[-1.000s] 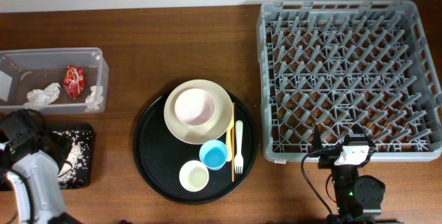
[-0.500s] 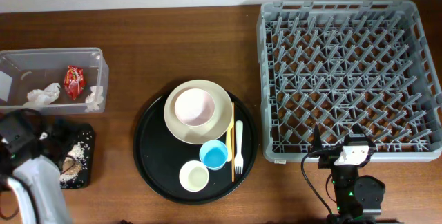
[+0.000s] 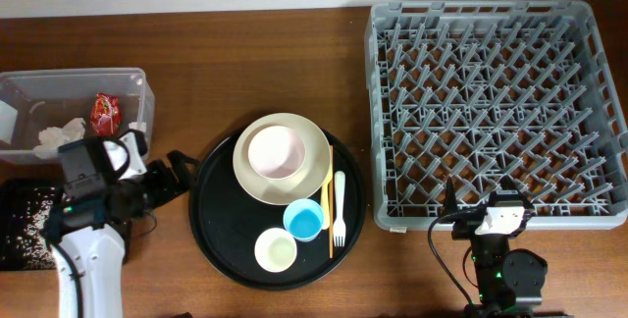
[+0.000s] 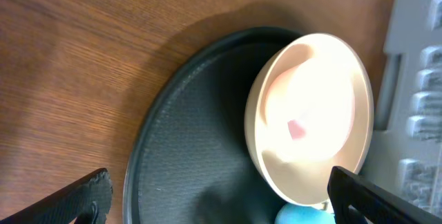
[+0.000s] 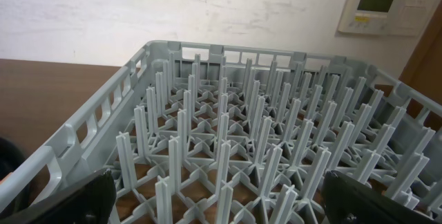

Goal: Sort waste into correct bins and load items into the dishwasher rack
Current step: 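Reach left gripper toward the cream and blue cups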

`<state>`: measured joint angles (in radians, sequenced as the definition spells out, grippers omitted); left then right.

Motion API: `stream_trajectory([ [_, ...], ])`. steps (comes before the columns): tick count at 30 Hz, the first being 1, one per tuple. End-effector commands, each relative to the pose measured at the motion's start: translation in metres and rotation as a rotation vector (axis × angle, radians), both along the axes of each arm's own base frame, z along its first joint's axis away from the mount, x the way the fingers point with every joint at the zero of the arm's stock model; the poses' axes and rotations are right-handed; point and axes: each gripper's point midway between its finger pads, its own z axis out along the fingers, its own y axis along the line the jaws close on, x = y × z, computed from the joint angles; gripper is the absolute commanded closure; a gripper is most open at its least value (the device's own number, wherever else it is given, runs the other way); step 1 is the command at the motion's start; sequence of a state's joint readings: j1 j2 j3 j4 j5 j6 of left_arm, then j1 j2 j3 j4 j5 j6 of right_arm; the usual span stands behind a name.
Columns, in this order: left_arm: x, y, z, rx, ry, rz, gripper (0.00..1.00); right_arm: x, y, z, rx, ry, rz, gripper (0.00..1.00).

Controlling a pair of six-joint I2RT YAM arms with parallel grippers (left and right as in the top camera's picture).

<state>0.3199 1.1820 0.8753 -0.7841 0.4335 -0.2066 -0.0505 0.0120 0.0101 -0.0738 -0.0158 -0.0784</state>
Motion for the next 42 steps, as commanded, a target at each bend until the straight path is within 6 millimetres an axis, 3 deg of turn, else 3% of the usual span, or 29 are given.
stream_trajectory([
  [1,0.004,-0.011,0.001,0.111,-0.020,-0.102,0.01,0.000,0.001,-0.002,0.004,0.004,0.001,0.02],
  [6,0.003,-0.060,0.002,0.113,-0.039,-0.275,0.02,0.000,0.001,-0.002,0.004,0.004,0.001,0.02],
  [11,-0.023,-0.087,-0.009,0.096,0.056,-0.377,0.09,0.000,0.001,-0.002,0.004,0.004,0.001,0.02],
  [13,-0.045,-0.092,-0.016,0.084,0.144,-0.404,0.17,0.000,0.001,-0.002,0.004,0.004,0.001,0.02],
  [15,-0.071,-0.094,-0.024,0.068,0.257,-0.420,0.18,0.000,0.001,-0.002,0.004,0.004,0.001,0.02],
  [18,-0.091,-0.095,-0.027,0.059,0.337,-0.436,0.17,0.000,0.001,-0.002,0.004,0.004,0.001,0.02],
  [25,-0.111,-0.109,-0.039,0.053,0.410,-0.470,0.17,0.000,0.001,-0.002,0.004,0.004,0.001,0.02],
  [31,-0.118,-0.126,-0.052,0.051,0.418,-0.490,0.17,0.000,0.001,-0.002,0.004,0.004,0.001,0.02],
  [39,-0.120,-0.141,-0.055,0.114,0.395,-0.531,0.18,0.000,0.001,-0.002,0.004,0.004,0.001,0.02],
  [41,-0.117,-0.143,-0.054,0.113,0.377,-0.534,0.01,0.000,0.001,-0.002,0.004,0.004,0.001,0.02],
  [42,-0.114,-0.144,-0.054,0.111,0.365,-0.534,0.01,0.000,0.001,-0.002,0.004,0.004,0.001,0.02],
])
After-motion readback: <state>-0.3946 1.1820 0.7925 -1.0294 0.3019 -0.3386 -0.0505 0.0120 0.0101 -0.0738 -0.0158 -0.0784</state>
